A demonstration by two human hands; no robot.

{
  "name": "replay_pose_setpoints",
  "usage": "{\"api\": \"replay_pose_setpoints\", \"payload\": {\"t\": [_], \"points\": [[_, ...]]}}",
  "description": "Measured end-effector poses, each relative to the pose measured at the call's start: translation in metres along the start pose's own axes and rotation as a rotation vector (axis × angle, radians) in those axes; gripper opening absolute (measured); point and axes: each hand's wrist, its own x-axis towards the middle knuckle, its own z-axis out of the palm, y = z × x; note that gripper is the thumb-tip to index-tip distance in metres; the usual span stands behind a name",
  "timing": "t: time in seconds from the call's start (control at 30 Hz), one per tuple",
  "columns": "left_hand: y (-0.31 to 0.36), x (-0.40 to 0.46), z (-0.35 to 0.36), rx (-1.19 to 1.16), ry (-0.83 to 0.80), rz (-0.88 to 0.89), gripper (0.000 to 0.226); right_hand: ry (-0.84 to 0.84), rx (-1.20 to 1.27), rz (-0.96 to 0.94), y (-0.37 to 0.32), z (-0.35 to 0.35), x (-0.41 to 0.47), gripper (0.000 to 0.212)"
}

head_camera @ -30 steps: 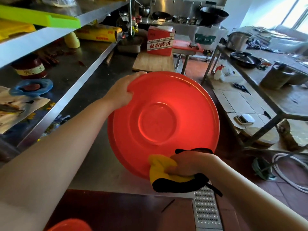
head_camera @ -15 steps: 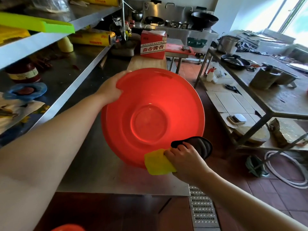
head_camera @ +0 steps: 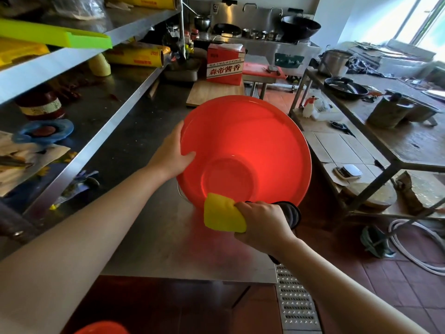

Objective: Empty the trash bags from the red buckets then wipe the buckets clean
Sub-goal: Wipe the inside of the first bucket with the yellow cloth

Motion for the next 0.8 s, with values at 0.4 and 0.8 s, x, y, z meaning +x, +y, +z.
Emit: {"api": "replay_pose_setpoints", "payload": {"t": [0.4, 0.8], "points": [[0.023, 0.011, -0.002, -0.02, 0.138, -0.171, 0.074, -0.492, 0.41, 0.359, -0.027, -0.04, 0.036, 0.059], [0.017, 0.003, 0.002, -0.009, 0.118, 0.006, 0.077, -0.98, 0.626, 0.587, -0.001, 0.029, 0.073, 0.04]]}}
